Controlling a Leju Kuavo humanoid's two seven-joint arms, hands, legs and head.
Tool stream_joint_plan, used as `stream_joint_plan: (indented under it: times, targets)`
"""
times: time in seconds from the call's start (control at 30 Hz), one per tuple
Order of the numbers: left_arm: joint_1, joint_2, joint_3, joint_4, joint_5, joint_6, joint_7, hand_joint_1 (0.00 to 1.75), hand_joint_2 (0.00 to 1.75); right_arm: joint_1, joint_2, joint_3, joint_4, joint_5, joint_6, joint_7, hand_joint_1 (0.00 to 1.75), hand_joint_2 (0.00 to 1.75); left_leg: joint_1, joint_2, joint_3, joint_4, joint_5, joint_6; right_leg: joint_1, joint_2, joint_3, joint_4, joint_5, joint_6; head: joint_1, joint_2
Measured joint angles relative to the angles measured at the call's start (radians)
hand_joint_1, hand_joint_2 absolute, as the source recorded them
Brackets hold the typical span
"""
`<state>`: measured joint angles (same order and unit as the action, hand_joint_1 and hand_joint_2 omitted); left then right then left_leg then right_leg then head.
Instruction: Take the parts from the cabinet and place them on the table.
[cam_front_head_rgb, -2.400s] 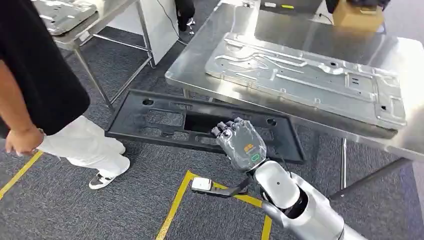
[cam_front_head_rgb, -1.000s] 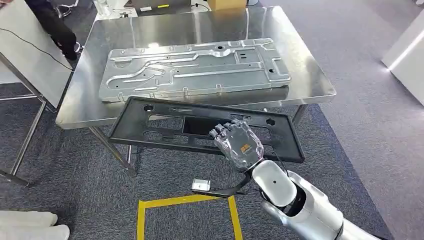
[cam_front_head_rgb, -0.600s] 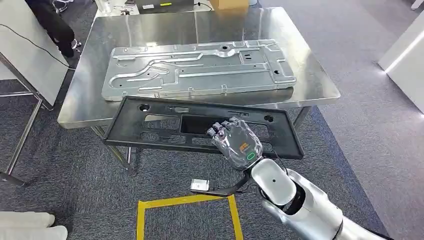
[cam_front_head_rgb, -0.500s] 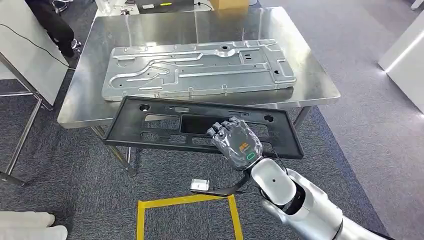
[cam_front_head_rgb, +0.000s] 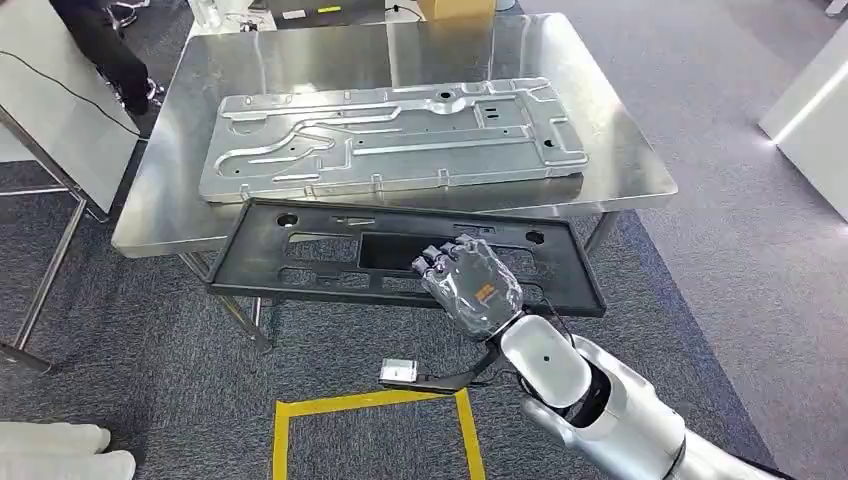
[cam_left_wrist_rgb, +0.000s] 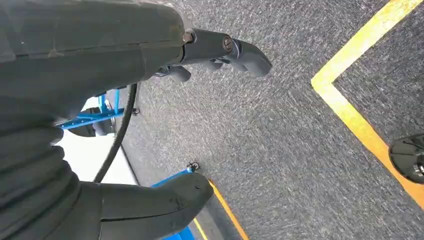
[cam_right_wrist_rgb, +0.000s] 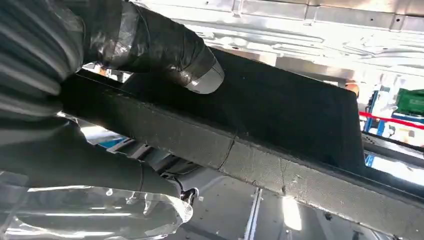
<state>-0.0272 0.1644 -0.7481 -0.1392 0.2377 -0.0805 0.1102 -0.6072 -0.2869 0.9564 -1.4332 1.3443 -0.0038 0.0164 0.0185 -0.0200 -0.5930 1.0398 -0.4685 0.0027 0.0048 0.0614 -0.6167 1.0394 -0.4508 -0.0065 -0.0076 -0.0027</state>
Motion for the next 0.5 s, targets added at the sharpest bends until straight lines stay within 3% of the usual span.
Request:
stream_joint_plan:
  times: [0.27,0.3,0.33,0.37,0.4,0.47,0.5]
  targets:
    - [0.0,0.0,0.0,0.0,0.009,0.0,-0.002,0.0,1.75,-0.007,0.0,0.001,0.0,-0.015,0.004,-0.006,1.75,1.75,0.0,0.0,0.0,0.001,-0.001,0.001,-0.001,0.0,0.001,-0.002,0.001,0.001,0.0,0.0]
    - [0.0,0.001,0.0,0.0,0.011,0.0,-0.002,0.0,1.75,-0.008,0.0,0.001,0.0,-0.016,0.005,-0.006,1.75,1.75,-0.002,0.0,0.003,-0.003,0.0,0.013,-0.005,0.004,0.004,-0.01,0.004,0.01,0.0,0.0]
    - [-0.001,0.0,0.0,0.0,0.011,0.0,-0.003,0.0,1.75,-0.01,0.0,0.001,0.0,-0.017,0.005,-0.008,1.75,1.75,0.005,0.006,0.016,-0.027,0.011,0.022,0.003,0.007,0.01,-0.02,0.007,0.017,0.0,0.0]
    - [-0.001,0.0,0.0,0.0,0.011,0.0,-0.003,0.0,1.75,-0.01,0.0,0.002,0.0,-0.017,0.005,-0.01,1.75,1.75,0.01,0.013,0.033,-0.051,0.022,0.025,0.002,-0.021,0.007,-0.004,0.0,0.018,0.001,0.0]
    - [0.0,0.0,0.0,0.0,0.011,0.0,-0.003,0.0,1.75,-0.015,0.0,0.002,0.0,-0.017,0.006,-0.011,1.75,1.75,0.012,0.017,0.041,-0.064,0.026,0.031,0.0,-0.04,-0.011,0.033,-0.027,0.023,0.001,0.0]
    - [0.001,0.0,0.0,0.0,0.011,0.0,-0.003,0.0,1.75,-0.018,0.0,0.005,0.001,-0.018,0.006,-0.011,1.75,1.75,0.014,0.025,0.045,-0.067,0.024,0.029,-0.012,-0.049,-0.088,0.177,-0.098,0.035,0.0,0.0]
    - [0.001,0.0,0.0,0.0,0.011,0.0,-0.003,0.0,1.75,-0.017,0.0,0.008,0.002,-0.018,0.007,-0.011,1.75,1.75,0.017,0.029,0.046,-0.066,0.022,0.026,-0.021,-0.05,-0.126,0.243,-0.118,0.042,0.001,0.0]
